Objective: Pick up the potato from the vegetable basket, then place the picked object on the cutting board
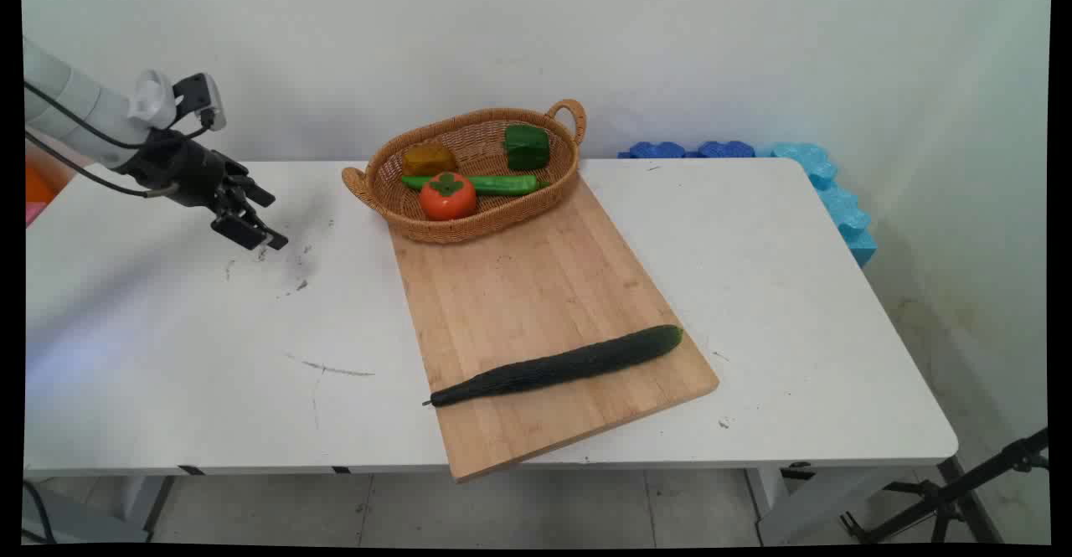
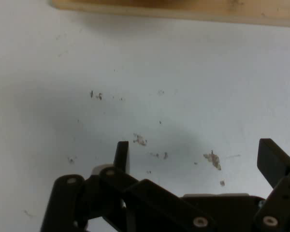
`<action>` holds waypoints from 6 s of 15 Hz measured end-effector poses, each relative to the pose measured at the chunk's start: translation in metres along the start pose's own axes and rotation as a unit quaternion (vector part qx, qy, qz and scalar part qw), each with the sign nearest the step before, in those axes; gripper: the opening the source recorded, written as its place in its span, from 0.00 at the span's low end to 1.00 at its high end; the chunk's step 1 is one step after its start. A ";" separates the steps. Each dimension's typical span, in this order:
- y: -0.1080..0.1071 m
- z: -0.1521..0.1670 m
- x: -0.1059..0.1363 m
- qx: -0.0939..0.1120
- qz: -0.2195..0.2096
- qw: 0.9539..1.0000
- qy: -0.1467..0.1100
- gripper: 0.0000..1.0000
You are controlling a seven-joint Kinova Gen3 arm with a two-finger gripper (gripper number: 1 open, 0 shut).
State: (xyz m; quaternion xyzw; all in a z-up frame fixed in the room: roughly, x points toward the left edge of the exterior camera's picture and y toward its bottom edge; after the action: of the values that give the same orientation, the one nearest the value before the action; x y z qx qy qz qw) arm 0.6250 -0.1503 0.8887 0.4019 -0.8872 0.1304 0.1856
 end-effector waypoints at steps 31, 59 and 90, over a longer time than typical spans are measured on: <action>-0.016 0.087 0.199 0.073 0.129 0.989 0.019 1.00; -0.032 0.153 0.226 0.099 0.167 0.981 -0.016 0.00; 0.050 0.075 0.276 0.076 0.077 0.992 0.071 0.00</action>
State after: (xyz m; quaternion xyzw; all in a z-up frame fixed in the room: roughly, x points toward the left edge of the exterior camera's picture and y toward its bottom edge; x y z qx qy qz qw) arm 0.4022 -0.3298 0.9371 0.3351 -0.8876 0.2396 0.2061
